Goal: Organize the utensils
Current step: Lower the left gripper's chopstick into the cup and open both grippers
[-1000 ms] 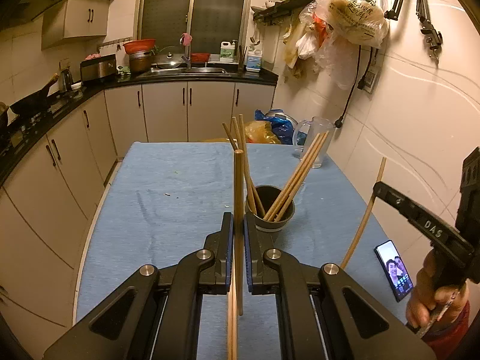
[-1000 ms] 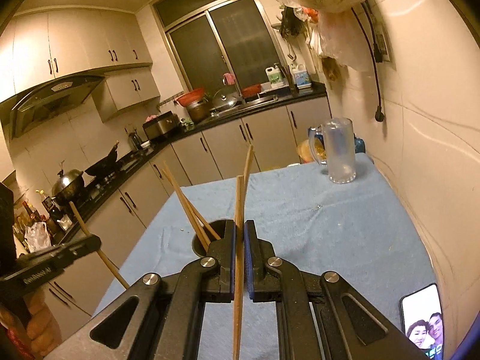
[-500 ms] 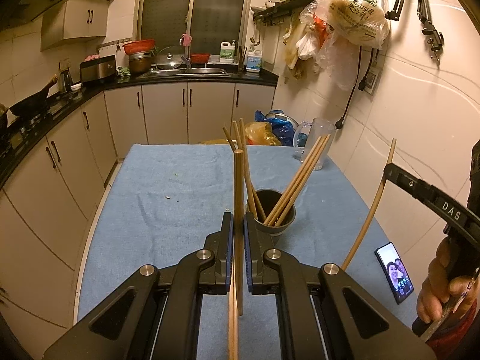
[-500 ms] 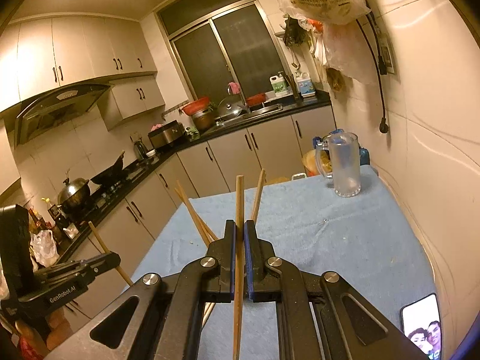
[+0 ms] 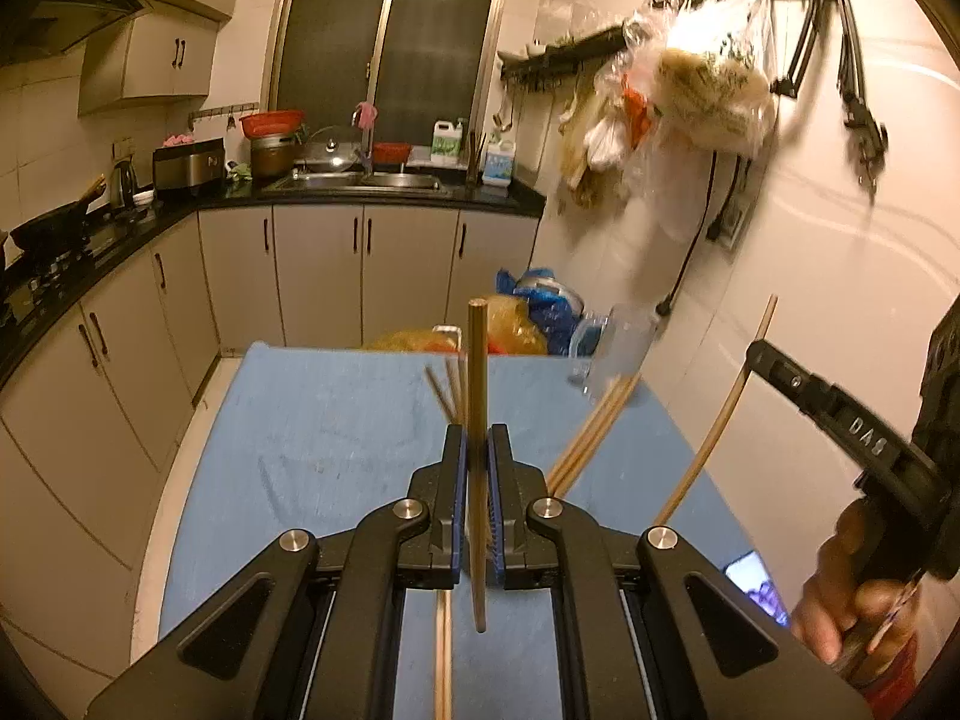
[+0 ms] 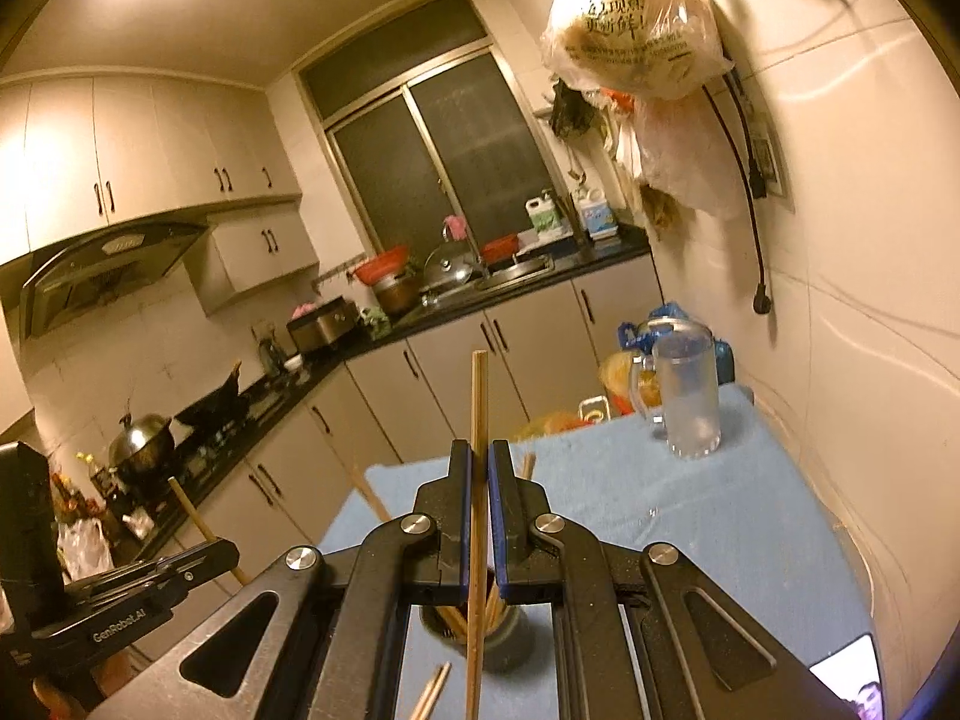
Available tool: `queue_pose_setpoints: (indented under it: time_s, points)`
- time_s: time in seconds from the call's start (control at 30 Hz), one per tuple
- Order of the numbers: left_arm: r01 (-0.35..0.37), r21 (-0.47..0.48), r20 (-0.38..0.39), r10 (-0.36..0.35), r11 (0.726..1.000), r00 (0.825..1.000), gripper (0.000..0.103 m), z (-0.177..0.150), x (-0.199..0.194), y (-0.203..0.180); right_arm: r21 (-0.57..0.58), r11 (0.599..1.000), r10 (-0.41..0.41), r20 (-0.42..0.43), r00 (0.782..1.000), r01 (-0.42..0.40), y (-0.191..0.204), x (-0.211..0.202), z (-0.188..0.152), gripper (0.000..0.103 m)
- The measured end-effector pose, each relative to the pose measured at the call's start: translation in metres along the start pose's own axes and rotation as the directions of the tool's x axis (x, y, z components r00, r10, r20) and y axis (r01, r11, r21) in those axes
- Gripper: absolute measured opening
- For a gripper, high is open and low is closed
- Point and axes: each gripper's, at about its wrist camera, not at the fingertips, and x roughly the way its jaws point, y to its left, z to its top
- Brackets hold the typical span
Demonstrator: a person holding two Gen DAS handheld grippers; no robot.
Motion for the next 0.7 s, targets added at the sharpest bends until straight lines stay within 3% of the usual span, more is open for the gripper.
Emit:
queue_pose_setpoints:
  time_s: [0.3, 0.47, 0.7]
  points:
    - [0.042, -0.077, 0.09, -0.035, 0.996, 0.995, 0.006, 0.041, 0.016, 0.002, 0.048, 0.998, -0.041, 0.09, 0.995, 0.037, 0.002, 0.024, 0.022, 0.005]
    - [0.044, -0.123, 0.055, -0.038, 0.991, 0.998, 0.006, 0.036, 0.05, 0.009, 0.058, 0.997, -0.062, 0.097, 0.993, 0.057, 0.001, 0.049, 0.015, 0.005]
    - [0.04, -0.138, -0.02, -0.043, 0.99, 0.999, 0.006, 0.014, 0.091, 0.018, 0.047, 0.997, -0.068, 0.008, 0.998, 0.067, -0.007, 0.083, -0.012, 0.005]
